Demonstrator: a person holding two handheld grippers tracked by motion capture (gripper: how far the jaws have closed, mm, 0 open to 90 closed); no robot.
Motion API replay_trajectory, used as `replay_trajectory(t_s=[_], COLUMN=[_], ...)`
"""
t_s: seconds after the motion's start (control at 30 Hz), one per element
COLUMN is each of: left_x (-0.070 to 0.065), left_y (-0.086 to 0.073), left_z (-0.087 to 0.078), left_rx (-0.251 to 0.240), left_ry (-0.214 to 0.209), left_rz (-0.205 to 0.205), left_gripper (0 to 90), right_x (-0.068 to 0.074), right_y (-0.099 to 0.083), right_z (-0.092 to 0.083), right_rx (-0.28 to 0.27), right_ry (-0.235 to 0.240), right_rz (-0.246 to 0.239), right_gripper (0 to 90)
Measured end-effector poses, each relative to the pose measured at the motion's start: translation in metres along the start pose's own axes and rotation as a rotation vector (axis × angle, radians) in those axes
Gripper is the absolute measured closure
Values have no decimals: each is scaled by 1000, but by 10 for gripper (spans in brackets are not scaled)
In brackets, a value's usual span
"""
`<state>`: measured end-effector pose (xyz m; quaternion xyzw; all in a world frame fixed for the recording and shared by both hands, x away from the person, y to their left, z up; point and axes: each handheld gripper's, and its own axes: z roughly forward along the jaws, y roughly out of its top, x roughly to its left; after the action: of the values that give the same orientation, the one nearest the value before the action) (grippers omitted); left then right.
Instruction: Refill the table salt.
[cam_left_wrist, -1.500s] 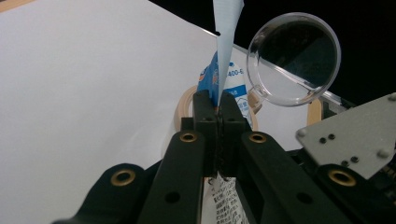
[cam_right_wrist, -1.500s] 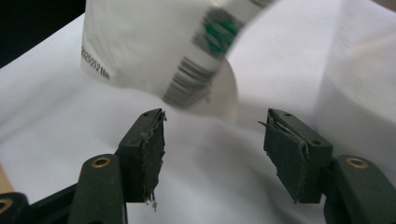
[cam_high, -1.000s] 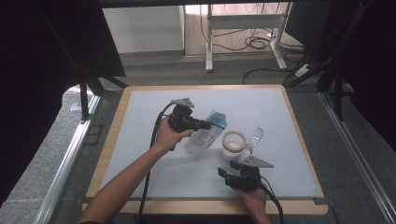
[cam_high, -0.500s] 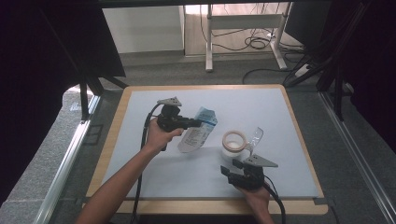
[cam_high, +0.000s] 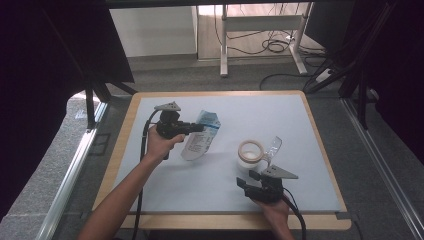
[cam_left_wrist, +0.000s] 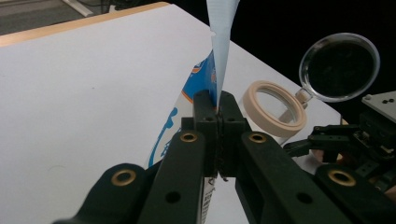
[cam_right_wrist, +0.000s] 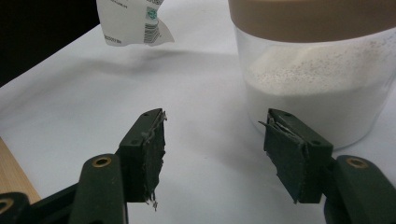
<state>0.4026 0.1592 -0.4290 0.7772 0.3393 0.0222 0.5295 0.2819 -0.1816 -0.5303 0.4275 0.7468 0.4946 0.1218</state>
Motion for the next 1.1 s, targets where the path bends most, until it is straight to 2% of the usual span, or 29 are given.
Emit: replay_trajectory(t_s=[0.17,0.4,0.6,0.67,0.83,1.03,1.1], left_x=[8,20,34,35,38,29,28], left_y=[-1,-5,-13,-16,-28,-38,-42], left_z=[-6,-14,-24,-27,-36,-45,-49], left_rx=[-20,-51,-77,-79,-98,-86,-89], left_ry=[25,94,141,166,173,245,251], left_rz=[-11,-13,-38,-31,-50,15,18], left_gripper=[897,896,897,896,895,890,888], right_x=[-1,-1,-2,-2,-3,-3,-3], right_y=[0,-1,-2,-2,-3,-3,-2], right_z=[0,1,2,2,2,2,2], right_rx=[-3,4,8,5,7,8,6], right_ry=[-2,-1,-1,-2,-7,-6,-6], right_rz=[5,10,4,6,8,9,8], right_gripper=[385,384,384,383,383,383,383])
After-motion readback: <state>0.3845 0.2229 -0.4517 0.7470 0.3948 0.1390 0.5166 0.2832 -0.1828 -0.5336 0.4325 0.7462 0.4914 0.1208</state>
